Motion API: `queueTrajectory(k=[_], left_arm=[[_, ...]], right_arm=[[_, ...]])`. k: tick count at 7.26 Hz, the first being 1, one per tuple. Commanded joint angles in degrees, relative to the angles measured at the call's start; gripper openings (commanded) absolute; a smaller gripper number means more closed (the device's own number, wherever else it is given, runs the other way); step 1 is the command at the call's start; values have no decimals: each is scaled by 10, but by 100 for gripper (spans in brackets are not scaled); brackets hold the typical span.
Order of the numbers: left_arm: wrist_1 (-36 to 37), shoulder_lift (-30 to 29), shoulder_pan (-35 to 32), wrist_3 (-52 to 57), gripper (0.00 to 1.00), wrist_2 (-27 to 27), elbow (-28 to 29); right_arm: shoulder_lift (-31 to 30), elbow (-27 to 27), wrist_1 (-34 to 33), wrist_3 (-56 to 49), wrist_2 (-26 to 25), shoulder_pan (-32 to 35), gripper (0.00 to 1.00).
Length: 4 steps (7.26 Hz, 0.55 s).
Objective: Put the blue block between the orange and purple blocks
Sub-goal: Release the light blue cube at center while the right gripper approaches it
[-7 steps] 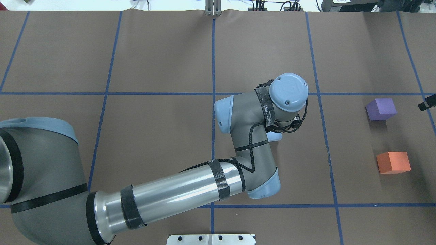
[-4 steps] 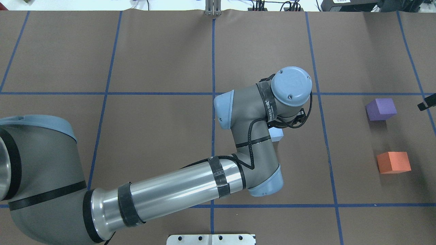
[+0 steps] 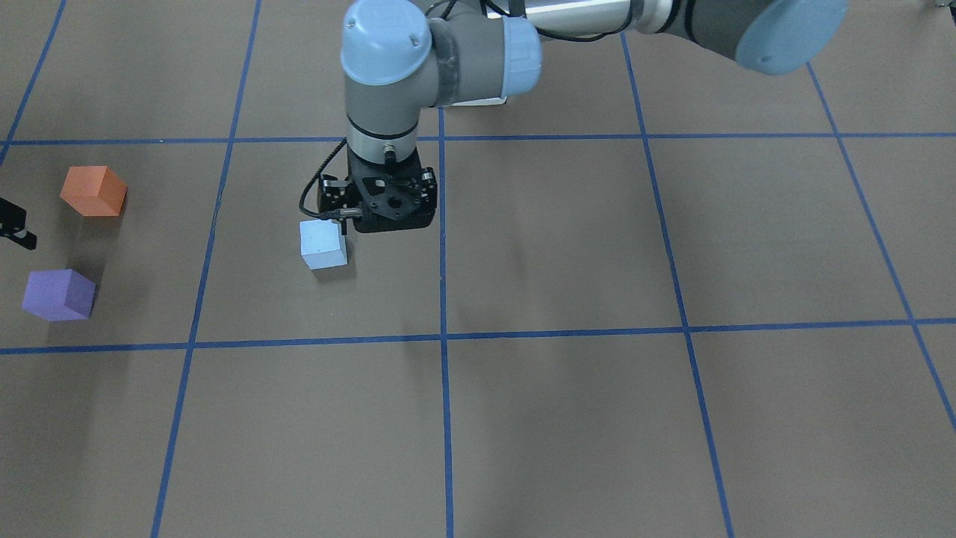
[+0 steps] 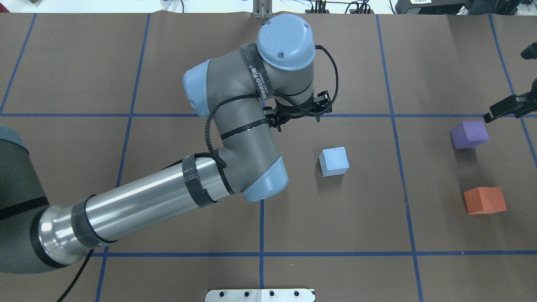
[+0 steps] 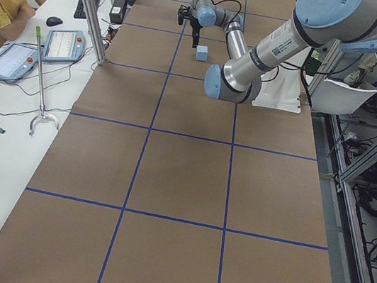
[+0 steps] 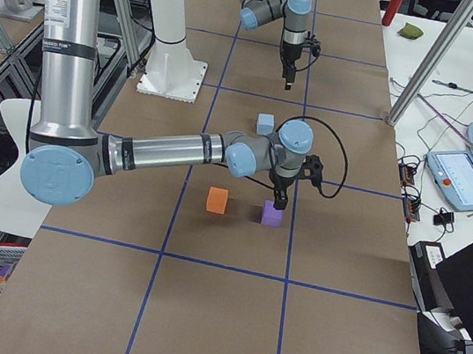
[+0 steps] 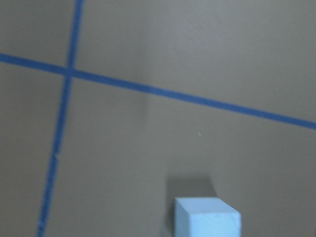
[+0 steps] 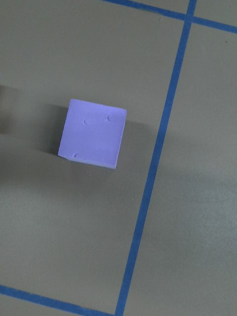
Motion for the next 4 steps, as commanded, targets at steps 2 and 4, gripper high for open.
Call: queueTrajectory(k=[2,4], left_arm=[[1,135,-71,76,100,-53,-105],[-1,179,-88,103,100,-59,-124]], right_arm=[[124,16,-1,263,-104,-172,100],[168,9,1,309,-172,-265,99]])
